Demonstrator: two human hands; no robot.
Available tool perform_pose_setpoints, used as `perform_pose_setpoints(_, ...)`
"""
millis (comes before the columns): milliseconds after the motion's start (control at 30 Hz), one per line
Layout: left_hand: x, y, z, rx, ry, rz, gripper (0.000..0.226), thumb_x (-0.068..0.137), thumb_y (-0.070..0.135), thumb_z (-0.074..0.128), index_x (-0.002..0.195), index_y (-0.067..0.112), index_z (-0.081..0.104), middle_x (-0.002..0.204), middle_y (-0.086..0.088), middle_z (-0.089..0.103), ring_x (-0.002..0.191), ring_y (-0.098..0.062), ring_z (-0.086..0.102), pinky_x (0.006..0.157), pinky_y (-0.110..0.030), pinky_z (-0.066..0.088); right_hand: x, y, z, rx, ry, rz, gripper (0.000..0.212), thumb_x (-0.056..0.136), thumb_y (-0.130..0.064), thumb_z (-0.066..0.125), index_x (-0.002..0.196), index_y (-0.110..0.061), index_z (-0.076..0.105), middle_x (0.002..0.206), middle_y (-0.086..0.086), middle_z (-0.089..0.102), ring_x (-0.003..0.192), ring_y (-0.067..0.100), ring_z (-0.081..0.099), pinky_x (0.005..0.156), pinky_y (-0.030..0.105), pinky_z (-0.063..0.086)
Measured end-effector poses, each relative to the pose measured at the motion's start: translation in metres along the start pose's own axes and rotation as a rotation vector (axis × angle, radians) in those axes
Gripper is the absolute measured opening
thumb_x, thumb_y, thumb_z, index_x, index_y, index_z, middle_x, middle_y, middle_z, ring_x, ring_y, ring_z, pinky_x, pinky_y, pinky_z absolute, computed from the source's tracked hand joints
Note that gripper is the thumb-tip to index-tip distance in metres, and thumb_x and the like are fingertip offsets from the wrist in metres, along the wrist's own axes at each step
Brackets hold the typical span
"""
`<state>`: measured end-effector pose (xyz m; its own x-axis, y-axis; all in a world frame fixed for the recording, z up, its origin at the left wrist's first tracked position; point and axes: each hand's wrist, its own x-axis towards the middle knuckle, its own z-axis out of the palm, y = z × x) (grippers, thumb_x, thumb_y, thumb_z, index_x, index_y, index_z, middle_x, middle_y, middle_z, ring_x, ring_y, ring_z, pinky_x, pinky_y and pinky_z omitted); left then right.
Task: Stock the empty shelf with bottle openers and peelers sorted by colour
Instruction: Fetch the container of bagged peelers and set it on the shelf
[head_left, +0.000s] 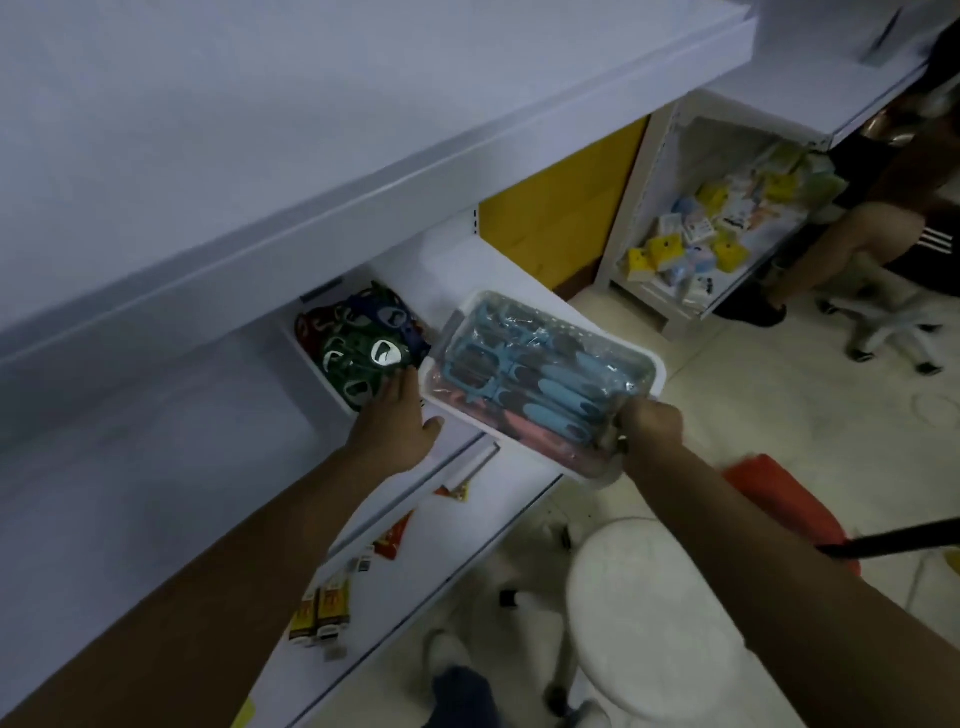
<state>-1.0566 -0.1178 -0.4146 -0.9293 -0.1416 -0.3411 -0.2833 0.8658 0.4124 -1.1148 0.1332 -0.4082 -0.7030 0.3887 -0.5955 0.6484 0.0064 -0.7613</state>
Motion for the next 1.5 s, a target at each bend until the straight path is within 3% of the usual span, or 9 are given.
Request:
perform_pose_setpoints(267,0.003,-0.019,0.017,0.123,-0.116,0.023,0.100,0.086,0.045,0.060,0.148,0.003,-0.007,0.156,-0.014,-0.016,0.144,-0.031,-0.015,0.117,-0.043,0.005,0.026,-0.004,-0.006,-0.125,0.084,0.070,0.031,0.088,-0.007,0.051,0.117,0.000,0.058,0.103,0.017,0.064,0.089,0.032,0.064,0.071,0.038,0.054)
perform_pose_setpoints(500,0.004,-0.024,0.012,-0.017,-0.063,0.025,0.105,0.083,0.045,0.065,0.149,0.004,-0.006,0.157,-0.014,-0.008,0.145,-0.029,-0.001,0.117,-0.039,0.011,0.013,-0.020,0.053,0.007,-0.170,0.217,0.019,0.096,-0.021,0.053,0.108,-0.006,0.054,0.093,0.014,0.068,0.075,0.027,0.071,0.049,0.036,0.058)
perform_pose_setpoints(733,0.004,-0.027,0.013,-0.102,-0.044,-0.018,0.109,0.079,0.047,0.068,0.149,0.013,-0.008,0.156,-0.013,-0.004,0.143,-0.034,-0.002,0.115,-0.043,0.009,0.005,-0.020,0.088,-0.142,-0.362,0.098,0.022,0.096,-0.018,0.054,0.113,-0.005,0.057,0.097,0.012,0.067,0.085,0.023,0.069,0.063,0.032,0.059)
perform_pose_setpoints(800,-0.003,-0.027,0.022,-0.012,0.016,-0.011,0.105,0.083,0.045,0.065,0.149,0.008,-0.007,0.156,-0.013,-0.003,0.142,-0.033,-0.003,0.115,-0.040,0.005,0.004,-0.013,0.092,-0.114,-0.356,0.015,0.023,0.095,-0.016,0.054,0.116,-0.004,0.056,0.104,0.012,0.066,0.091,0.023,0.067,0.073,0.033,0.058)
perform_pose_setpoints(933,-0.001,-0.020,0.036,0.366,0.235,-0.008,0.082,0.088,0.042,0.054,0.147,0.007,0.010,0.148,-0.015,0.020,0.135,-0.031,0.020,0.113,-0.039,0.020,0.007,0.006,0.092,-0.315,-0.244,-0.222,0.043,0.089,-0.027,0.064,0.124,-0.005,0.052,0.106,0.008,0.062,0.078,0.013,0.059,0.062,0.024,0.053)
perform_pose_setpoints(1000,0.010,-0.016,0.035,0.417,0.310,-0.006,0.072,0.089,0.041,0.051,0.145,0.010,0.017,0.142,-0.013,0.030,0.129,-0.029,0.029,0.105,-0.038,0.029,0.019,0.014,0.085,-0.625,-0.066,-0.544,0.077,0.083,-0.041,0.068,0.143,-0.010,0.030,0.134,0.013,0.045,0.108,0.021,0.053,0.086,0.035,0.053)
perform_pose_setpoints(1067,0.024,-0.015,0.036,0.413,0.334,0.016,0.067,0.091,0.041,0.049,0.145,0.012,0.020,0.140,-0.011,0.034,0.127,-0.027,0.033,0.100,-0.038,0.032,0.034,0.018,0.082,-0.997,-0.044,-0.946,0.084,0.086,-0.056,0.055,0.150,-0.018,0.015,0.153,0.016,0.018,0.138,0.032,0.024,0.114,0.047,0.027)
perform_pose_setpoints(1200,0.052,-0.009,0.041,0.329,0.401,0.032,0.051,0.094,0.043,0.042,0.135,0.014,0.036,0.131,-0.009,0.045,0.119,-0.026,0.039,0.093,-0.037,0.038,0.068,0.018,0.092,-1.238,-0.322,-1.229,0.064,0.099,-0.054,0.021,0.152,-0.020,0.010,0.160,0.009,0.008,0.147,0.021,0.001,0.112,0.033,-0.012)
perform_pose_setpoints(1500,0.081,0.018,0.080,0.317,0.860,-0.242,0.040,0.091,0.039,0.041,0.101,0.009,0.065,0.090,-0.011,0.063,0.078,-0.028,0.060,0.069,-0.036,0.043,0.130,-0.034,0.148,-1.115,-0.500,-1.747,0.052,0.099,-0.045,0.029,0.143,-0.020,0.041,0.152,0.017,0.030,0.136,0.035,0.034,0.108,0.048,0.028)
